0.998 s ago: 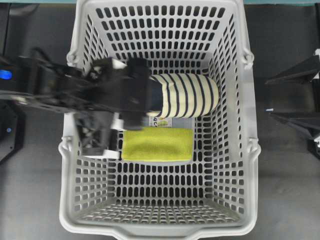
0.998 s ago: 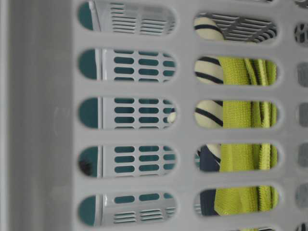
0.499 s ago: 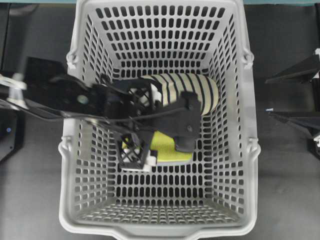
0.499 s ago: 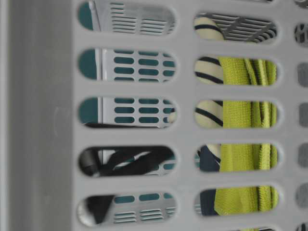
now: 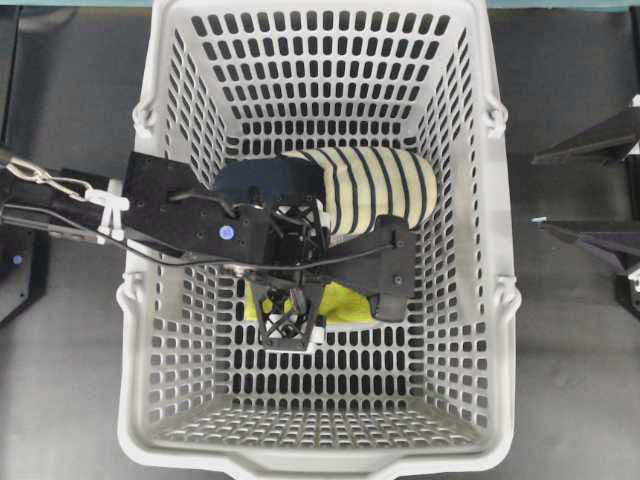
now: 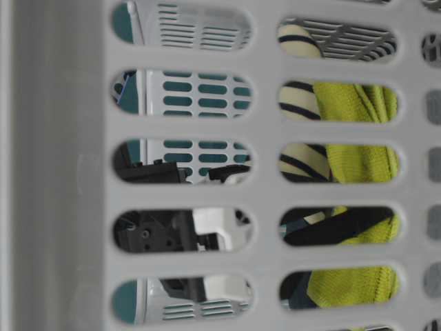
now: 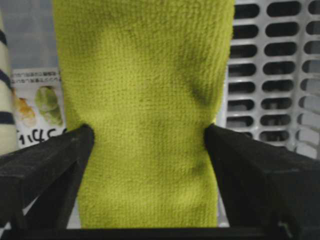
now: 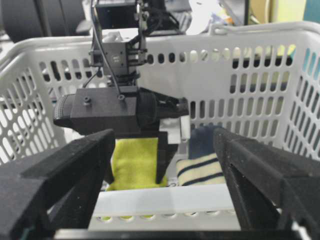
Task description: Pick up the yellow cloth from the shopping basket with the left arm.
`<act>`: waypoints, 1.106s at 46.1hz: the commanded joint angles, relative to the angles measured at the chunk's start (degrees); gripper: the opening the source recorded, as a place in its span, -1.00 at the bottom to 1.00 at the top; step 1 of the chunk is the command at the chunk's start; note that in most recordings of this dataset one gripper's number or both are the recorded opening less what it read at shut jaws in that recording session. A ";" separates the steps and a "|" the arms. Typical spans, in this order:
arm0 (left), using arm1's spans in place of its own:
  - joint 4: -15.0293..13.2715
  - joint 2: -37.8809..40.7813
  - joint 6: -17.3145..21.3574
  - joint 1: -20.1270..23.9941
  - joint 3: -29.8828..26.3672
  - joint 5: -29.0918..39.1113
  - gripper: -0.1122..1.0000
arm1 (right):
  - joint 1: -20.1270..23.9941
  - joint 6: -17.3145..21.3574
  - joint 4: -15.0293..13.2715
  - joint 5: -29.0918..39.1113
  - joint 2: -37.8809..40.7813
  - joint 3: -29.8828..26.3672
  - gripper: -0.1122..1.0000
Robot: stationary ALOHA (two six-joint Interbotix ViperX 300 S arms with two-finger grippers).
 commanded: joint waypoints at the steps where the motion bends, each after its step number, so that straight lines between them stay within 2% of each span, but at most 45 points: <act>1: 0.18 -0.26 -0.35 -0.09 0.35 -0.53 0.75 | -0.09 -0.09 0.18 -0.35 0.18 -0.88 0.57; 4: 0.26 -0.26 -0.53 -0.09 0.62 -0.53 0.67 | -0.09 -0.18 0.18 -0.44 0.18 -0.88 0.57; 7: 0.26 -0.35 -0.44 -0.18 1.05 -0.44 0.48 | -0.09 -0.26 0.18 -0.53 0.18 -0.79 0.57; 13: 0.18 -0.53 -0.26 -0.18 1.49 -0.44 -0.14 | -0.09 -0.26 0.18 -0.62 0.18 -0.70 0.55; 17: 0.18 -0.62 -0.26 -0.09 0.88 -0.44 -0.43 | -0.09 -0.18 0.18 -0.62 0.18 -0.62 0.54; 24: 0.26 -1.93 0.00 -0.09 -1.67 0.26 -0.44 | -0.09 -0.26 0.18 -0.62 0.09 -0.53 0.54; 29: 0.26 -3.34 0.09 -0.18 -5.71 3.34 -0.44 | -0.09 -0.18 0.18 -0.62 0.00 -0.53 0.54; 35: 0.18 -4.48 0.00 -0.18 -12.22 10.99 -0.44 | -0.09 -0.18 0.18 -0.70 -0.09 -0.53 0.54; 51: 0.26 -4.39 0.00 -1.14 -34.54 33.22 -0.44 | -0.09 -0.09 0.18 -0.70 -0.70 -0.53 0.54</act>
